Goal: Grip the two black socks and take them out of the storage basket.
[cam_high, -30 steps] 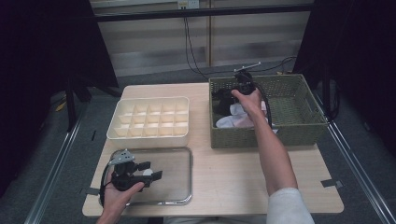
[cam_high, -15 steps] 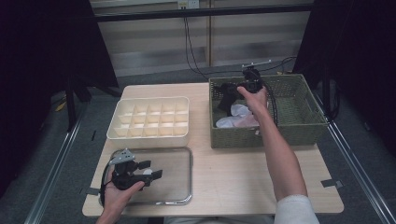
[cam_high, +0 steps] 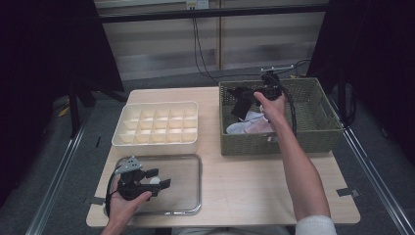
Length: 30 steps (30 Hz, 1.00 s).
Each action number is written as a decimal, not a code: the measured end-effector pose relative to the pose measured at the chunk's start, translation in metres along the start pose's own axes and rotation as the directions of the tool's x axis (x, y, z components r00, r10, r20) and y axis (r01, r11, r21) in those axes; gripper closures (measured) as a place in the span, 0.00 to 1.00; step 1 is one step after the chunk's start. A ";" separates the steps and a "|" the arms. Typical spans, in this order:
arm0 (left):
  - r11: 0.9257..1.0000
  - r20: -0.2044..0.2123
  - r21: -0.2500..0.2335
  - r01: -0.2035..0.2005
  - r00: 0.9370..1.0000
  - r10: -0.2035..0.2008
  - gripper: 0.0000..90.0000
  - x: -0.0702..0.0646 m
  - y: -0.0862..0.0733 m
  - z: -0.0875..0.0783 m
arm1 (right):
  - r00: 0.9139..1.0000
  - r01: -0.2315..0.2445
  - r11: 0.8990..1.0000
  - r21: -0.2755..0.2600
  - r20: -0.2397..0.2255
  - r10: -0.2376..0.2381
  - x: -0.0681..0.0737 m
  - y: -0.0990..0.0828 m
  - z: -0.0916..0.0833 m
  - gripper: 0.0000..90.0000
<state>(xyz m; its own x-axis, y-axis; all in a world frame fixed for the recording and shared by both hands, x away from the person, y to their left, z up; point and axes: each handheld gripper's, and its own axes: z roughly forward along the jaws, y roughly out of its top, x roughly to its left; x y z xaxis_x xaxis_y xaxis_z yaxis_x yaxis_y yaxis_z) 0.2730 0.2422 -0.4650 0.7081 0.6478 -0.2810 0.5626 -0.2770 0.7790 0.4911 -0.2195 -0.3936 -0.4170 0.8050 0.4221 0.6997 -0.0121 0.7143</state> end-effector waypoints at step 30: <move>0.999 0.007 0.018 -0.035 0.999 0.035 0.30 -0.007 0.000 0.003 | 0.998 0.000 0.994 -0.112 -0.066 -0.008 0.029 -0.016 -0.052 0.93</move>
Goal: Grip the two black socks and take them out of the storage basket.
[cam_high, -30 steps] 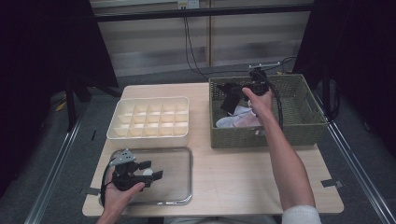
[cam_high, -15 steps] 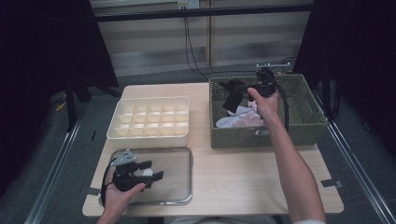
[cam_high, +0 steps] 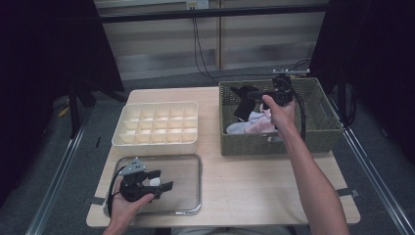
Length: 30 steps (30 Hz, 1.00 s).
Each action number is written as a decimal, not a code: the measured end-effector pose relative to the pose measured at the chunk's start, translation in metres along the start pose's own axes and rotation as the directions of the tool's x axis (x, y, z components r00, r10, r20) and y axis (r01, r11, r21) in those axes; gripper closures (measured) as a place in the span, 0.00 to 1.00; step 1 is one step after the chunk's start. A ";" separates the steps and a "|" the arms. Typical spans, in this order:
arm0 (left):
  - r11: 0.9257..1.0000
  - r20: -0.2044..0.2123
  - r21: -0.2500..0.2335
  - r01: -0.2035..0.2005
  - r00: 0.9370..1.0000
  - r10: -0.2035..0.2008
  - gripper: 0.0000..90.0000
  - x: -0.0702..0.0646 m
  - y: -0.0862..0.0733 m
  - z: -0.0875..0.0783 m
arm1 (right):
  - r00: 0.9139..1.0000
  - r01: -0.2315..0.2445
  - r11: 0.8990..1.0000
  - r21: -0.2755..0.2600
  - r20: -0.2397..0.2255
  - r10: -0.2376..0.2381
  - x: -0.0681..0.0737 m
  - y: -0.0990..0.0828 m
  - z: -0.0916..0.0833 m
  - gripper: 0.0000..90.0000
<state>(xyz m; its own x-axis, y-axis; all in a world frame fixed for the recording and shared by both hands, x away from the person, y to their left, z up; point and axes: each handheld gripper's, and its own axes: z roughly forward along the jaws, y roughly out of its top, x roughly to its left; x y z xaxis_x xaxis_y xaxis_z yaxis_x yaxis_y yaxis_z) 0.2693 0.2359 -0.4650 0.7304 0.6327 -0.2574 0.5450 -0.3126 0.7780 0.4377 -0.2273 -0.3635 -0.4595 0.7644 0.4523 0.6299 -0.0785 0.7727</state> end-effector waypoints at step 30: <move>1.000 -0.012 0.012 0.004 1.000 -0.004 0.31 0.000 -0.001 0.001 | 0.995 0.080 0.994 -0.074 -0.051 -0.084 0.039 -0.007 -0.051 0.93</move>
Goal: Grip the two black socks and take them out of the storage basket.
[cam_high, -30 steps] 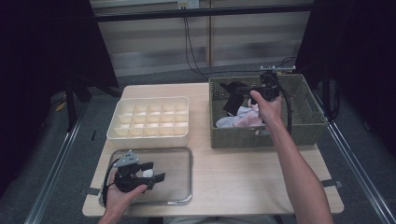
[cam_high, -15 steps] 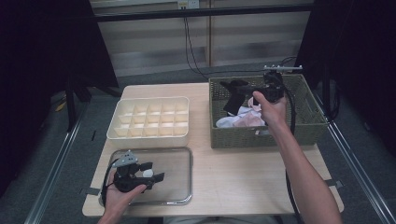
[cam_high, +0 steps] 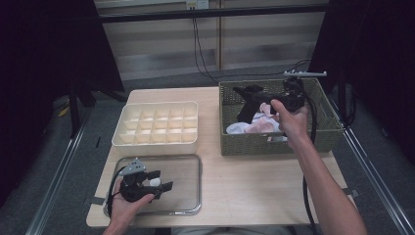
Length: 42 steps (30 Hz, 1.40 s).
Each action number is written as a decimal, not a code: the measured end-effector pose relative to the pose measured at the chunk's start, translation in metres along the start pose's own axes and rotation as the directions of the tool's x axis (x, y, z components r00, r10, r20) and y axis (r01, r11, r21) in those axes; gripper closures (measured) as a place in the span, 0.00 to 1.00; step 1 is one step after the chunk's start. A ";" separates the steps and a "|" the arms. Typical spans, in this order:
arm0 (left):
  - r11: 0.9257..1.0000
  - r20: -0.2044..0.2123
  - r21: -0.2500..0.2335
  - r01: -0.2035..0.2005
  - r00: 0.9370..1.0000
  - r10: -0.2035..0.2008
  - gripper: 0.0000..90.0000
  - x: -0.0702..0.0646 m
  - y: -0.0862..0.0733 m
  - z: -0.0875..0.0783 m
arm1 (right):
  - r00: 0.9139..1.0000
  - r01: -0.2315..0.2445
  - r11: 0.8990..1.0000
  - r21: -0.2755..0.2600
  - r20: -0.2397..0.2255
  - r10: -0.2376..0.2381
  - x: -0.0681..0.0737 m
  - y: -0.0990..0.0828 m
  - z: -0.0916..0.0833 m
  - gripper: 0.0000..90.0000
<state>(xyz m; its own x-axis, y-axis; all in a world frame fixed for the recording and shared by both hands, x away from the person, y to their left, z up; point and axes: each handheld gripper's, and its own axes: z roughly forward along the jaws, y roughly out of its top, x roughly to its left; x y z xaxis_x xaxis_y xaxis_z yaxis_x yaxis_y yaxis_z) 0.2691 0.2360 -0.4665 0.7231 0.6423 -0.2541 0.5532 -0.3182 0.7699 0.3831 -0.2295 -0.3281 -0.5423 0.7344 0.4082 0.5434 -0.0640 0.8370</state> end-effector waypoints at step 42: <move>0.995 0.043 -0.021 -0.097 0.994 0.098 0.44 -0.033 0.036 0.036 | 0.994 0.071 0.997 0.024 -0.084 -0.069 0.048 -0.096 -0.045 0.93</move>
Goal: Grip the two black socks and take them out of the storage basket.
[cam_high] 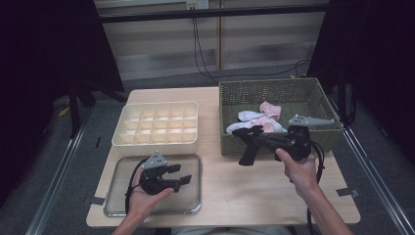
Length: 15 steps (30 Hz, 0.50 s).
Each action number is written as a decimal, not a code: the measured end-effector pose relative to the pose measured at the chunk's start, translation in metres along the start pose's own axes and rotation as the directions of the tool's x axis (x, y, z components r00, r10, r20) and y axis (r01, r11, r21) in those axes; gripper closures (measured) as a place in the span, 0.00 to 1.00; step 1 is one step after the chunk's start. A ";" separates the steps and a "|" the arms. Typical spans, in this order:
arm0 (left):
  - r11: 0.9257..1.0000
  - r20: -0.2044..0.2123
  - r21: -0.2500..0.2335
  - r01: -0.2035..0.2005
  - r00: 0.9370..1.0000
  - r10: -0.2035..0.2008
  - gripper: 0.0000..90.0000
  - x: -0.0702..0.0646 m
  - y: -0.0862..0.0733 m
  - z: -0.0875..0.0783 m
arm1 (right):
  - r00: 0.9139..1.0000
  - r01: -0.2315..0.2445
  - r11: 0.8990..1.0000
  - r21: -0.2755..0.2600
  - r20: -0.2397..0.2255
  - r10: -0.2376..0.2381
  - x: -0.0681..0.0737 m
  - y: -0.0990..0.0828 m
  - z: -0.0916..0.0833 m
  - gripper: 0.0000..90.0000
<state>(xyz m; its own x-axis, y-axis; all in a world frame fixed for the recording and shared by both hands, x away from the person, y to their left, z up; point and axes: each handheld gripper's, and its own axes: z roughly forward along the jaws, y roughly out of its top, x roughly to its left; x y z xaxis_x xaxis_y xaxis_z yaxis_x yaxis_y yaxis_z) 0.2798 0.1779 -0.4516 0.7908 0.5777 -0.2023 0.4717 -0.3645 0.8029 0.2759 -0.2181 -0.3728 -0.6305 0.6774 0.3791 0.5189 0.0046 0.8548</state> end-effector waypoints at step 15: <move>0.993 0.106 0.054 -0.106 0.989 0.100 0.69 -0.021 0.022 0.041 | 0.998 -0.068 0.989 0.128 0.004 0.068 -0.004 -0.058 0.023 0.92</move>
<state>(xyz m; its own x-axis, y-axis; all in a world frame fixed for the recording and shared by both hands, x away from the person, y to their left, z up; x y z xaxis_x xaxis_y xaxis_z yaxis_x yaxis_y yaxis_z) 0.2895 0.1279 -0.4521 0.8709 0.4576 -0.1793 0.4053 -0.4624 0.7886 0.2618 -0.2042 -0.4323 -0.5917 0.6790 0.4346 0.6299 0.0530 0.7748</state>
